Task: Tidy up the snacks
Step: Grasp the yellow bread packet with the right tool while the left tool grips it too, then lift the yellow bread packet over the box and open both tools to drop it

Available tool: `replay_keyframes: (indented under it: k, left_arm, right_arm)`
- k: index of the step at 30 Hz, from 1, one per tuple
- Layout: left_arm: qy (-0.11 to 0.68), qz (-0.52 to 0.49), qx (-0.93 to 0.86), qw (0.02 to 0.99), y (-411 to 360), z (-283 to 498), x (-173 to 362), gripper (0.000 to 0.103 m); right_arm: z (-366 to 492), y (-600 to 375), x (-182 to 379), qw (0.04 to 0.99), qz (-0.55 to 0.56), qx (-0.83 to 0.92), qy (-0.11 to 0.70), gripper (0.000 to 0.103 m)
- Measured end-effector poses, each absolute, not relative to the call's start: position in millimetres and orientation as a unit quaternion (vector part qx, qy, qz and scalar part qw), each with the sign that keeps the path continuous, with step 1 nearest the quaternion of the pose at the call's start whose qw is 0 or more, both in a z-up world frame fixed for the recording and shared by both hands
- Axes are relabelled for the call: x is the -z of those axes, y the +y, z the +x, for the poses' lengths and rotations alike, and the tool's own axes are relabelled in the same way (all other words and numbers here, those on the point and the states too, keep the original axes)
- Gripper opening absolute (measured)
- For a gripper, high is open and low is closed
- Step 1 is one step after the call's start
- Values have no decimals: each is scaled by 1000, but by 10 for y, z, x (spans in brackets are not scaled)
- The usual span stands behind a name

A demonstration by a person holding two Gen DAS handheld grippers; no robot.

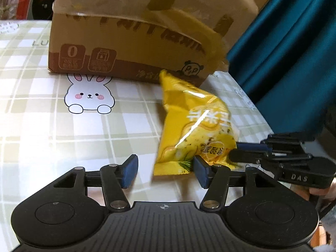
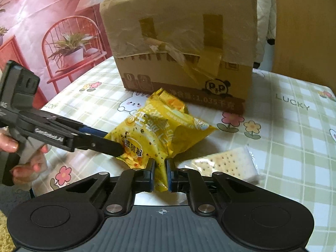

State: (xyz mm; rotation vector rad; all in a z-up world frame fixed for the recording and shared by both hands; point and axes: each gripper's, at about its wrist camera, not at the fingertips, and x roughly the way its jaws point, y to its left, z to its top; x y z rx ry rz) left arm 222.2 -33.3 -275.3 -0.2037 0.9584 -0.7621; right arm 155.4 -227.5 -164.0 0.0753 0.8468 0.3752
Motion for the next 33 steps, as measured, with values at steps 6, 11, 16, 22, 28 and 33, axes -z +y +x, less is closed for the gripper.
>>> replay_keyframes:
  k: [6, 11, 16, 22, 28, 33]
  left_arm:
    - [452, -146, 389, 789, -359, 2400, 2877, 59]
    - [448, -170, 395, 784, -374, 2463, 2946, 15]
    - [432, -173, 392, 793, -332, 2397, 2858, 10]
    - [405, -149, 383, 817, -327, 2189, 2605, 9]
    - [375, -149, 364, 840, -141, 1899, 2317, 9]
    - [342, -151, 355, 857, 66, 1655, 2034, 9]
  right_arm:
    - [1625, -2358, 1675, 891, 43, -184, 412, 9]
    - [1676, -2354, 1665, 893, 31, -174, 414, 8]
    - [1699, -2337, 1682, 891, 33, -175, 417, 7]
    - [1647, -2295, 1594, 898, 35, -176, 403, 6]
    - [1522, -2112, 1380, 905, 22, -195, 377, 5]
    - [1399, -1926, 1096, 912, 4, -218, 347, 5]
